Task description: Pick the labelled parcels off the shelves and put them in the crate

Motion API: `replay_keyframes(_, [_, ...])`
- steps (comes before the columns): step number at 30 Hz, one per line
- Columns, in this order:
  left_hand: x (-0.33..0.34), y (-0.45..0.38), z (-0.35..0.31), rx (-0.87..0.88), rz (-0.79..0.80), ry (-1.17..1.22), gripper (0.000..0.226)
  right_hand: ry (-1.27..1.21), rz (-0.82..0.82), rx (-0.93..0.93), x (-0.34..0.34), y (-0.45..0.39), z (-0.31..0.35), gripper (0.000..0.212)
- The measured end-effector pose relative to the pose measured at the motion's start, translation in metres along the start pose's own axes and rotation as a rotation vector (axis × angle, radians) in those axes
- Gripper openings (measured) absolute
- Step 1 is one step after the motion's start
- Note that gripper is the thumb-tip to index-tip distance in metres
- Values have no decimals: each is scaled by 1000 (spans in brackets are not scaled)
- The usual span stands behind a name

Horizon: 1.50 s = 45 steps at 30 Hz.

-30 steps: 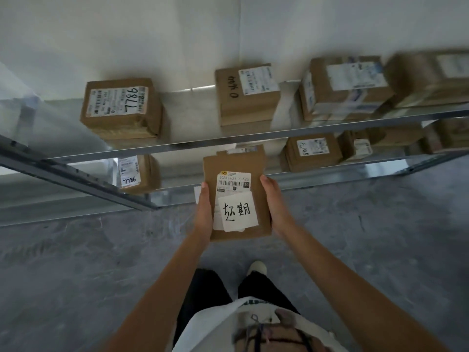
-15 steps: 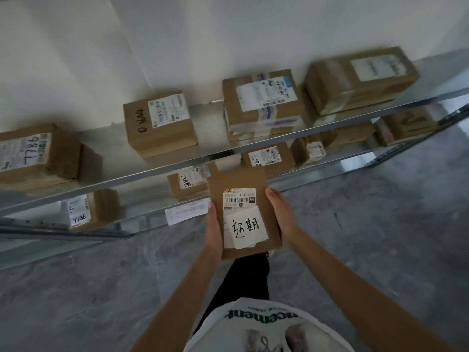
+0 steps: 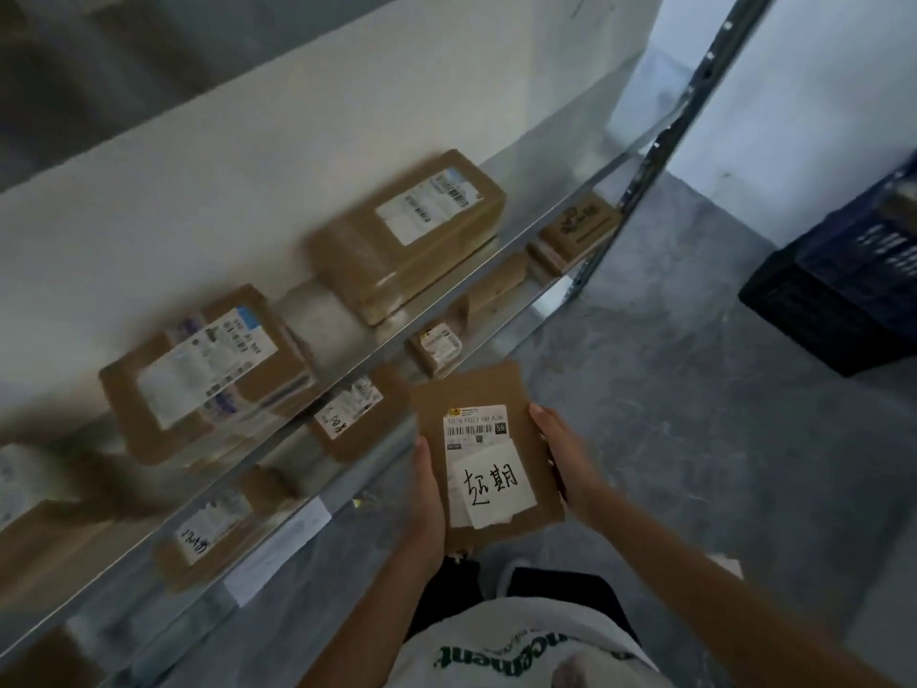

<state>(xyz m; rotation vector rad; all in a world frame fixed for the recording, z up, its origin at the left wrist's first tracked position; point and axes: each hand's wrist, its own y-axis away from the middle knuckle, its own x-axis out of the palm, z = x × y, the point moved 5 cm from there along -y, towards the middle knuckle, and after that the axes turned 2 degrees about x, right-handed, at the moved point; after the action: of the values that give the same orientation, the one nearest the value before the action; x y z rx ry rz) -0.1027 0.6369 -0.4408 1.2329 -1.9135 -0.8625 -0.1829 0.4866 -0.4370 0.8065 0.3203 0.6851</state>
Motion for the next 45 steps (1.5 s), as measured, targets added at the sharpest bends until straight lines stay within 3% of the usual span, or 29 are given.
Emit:
replay_keyframes(7, [139,-36,13,-70,131,-174,65,-112,-58,8,-127,-42,23,32])
replay_keyframes(13, [275,-57,42,-97,111,-218,79,-191,-75,24,-257,-82,53,30])
replay_keyframes(21, [497,-60,70,-72,270,-429,74,-397,-209,10,-452,-104,99,75])
replay_keyframes(25, [581,-72,80,-42,367,-531,68,-505,-300,-10,-525,-114,111,82])
replay_keyframes(28, [638,-81,88,-74,455,-591,64,-588,-355,21,-568,-123,122,80])
replay_keyframes(32, [710,-107,96,-74,514,-680,64,-673,-412,17,-623,-141,138,59])
replay_keyframes(39, [844,-139,100,-87,604,-820,66,-794,-574,31,-724,-178,180,81])
replay_keyframes(43, [907,-158,105,-149,635,-912,68,-842,-592,27,-773,-197,202,52])
replay_keyframes(45, [938,-163,109,-175,668,-953,68,-885,-600,26,-794,-205,209,48])
